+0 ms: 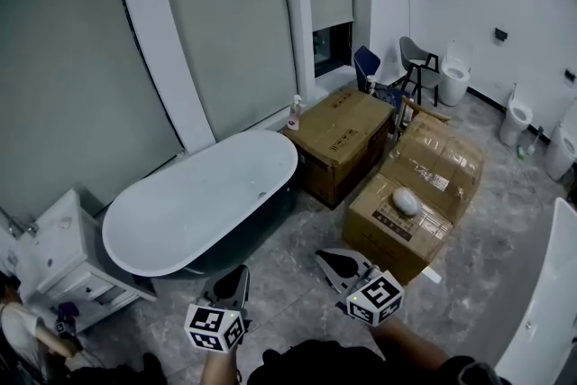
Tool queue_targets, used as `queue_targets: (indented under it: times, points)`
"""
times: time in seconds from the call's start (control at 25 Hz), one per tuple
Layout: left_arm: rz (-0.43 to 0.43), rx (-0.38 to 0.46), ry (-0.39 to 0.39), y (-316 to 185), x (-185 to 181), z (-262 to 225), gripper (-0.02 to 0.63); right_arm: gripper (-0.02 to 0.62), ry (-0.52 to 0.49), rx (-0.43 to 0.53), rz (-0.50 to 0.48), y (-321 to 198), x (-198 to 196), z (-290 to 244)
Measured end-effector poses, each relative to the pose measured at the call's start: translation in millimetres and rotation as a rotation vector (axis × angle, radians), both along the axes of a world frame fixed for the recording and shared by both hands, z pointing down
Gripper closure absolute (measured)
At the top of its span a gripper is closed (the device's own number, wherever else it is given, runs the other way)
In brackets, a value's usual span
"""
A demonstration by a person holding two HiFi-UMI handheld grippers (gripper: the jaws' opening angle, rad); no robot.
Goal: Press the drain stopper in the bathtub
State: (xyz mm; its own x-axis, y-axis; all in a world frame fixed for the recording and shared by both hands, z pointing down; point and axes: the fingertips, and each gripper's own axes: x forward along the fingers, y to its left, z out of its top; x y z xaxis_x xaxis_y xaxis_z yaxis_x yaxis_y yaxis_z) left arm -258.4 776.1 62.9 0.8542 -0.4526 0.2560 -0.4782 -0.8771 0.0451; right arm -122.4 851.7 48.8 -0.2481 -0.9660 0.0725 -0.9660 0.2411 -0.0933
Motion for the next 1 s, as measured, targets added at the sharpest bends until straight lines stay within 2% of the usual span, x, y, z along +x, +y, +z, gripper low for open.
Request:
queue_targets:
  times: [0.28,0.56,0.8,1.0]
  points:
    - [0.019,-0.006,0.003,28,39,1,0.595,0.581,-0.033,-0.010,0.001,39,36,1]
    - [0.057,-0.025,-0.006,43,66,5,0.595,0.581,-0.072,-0.056,0.075,66,66,17]
    - [0.102,-0.036,0.007,32,89,13,0.595,0.581,-0.078,-0.075,0.105,58,82,27]
    - [0.127,-0.044,0.008,-5,102,22,0.595,0.581,-0.078,-0.092,0.140,24,96,34]
